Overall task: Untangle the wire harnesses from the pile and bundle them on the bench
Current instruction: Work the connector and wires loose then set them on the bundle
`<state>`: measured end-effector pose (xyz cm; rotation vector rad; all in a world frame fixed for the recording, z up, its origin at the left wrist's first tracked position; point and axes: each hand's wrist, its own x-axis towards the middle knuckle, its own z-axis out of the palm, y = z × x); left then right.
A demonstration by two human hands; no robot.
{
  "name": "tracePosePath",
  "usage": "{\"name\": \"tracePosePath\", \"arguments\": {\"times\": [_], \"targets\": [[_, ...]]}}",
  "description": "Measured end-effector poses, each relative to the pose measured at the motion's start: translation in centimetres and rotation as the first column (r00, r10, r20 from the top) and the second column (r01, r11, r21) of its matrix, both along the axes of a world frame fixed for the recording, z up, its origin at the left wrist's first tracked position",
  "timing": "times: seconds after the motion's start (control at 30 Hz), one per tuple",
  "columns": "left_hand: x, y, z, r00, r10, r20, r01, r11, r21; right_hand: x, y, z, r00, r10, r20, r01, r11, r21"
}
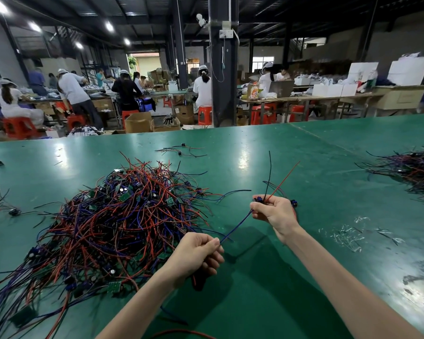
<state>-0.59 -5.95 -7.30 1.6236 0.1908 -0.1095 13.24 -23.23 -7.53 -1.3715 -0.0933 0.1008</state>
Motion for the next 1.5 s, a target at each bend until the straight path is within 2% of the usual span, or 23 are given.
{"name": "tracePosePath", "arguments": {"times": [0.2, 0.43, 0.8, 1.03, 1.13, 1.3, 1.33, 1.4, 1.5], "targets": [[0.3, 0.1, -0.2, 0.999, 0.037, 0.015, -0.037, 0.999, -0.033, 0.1, 0.0, 0.1, 1.0, -0.008, -0.005, 0.008, 1.0, 0.026], [0.3, 0.4, -0.5, 0.999, 0.036, 0.039, -0.037, 0.999, 0.025, -0.2, -0.1, 0.5, 1.0, 0.0, -0.019, 0.001, 0.999, 0.047], [0.3, 0.4, -0.8, 0.999, 0.028, 0.041, -0.028, 1.0, -0.008, -0.7, -0.2, 1.2, 0.994, 0.083, -0.065, -0.069, 0.979, 0.193], [0.4, 0.2, -0.9, 0.998, -0.008, 0.07, 0.01, 0.999, -0.03, -0.6, -0.1, 1.8, 0.977, 0.155, -0.148, -0.094, 0.931, 0.354], [0.4, 0.1, -0.9, 0.995, -0.032, 0.093, 0.033, 0.999, -0.014, -0.4, -0.5, 2.9, 0.967, 0.204, -0.151, -0.156, 0.947, 0.279], [0.8, 0.3, -0.9, 0.996, -0.008, 0.094, 0.011, 1.0, -0.027, 3.1, -3.5, 7.3, 0.969, 0.154, -0.191, -0.118, 0.975, 0.187], [0.9, 0.3, -0.9, 0.995, -0.004, 0.095, 0.007, 1.0, -0.027, 4.2, -4.5, 8.2, 0.964, 0.151, -0.219, -0.125, 0.984, 0.126], [1.0, 0.3, -0.9, 0.995, -0.002, 0.095, 0.004, 1.0, -0.023, 6.3, -6.6, 9.3, 0.951, 0.124, -0.283, -0.16, 0.981, -0.109], [1.0, 0.3, -0.9, 0.996, 0.008, 0.084, -0.007, 1.0, -0.017, 8.5, -8.6, 8.6, 0.945, -0.009, -0.327, -0.154, 0.869, -0.471]]}}
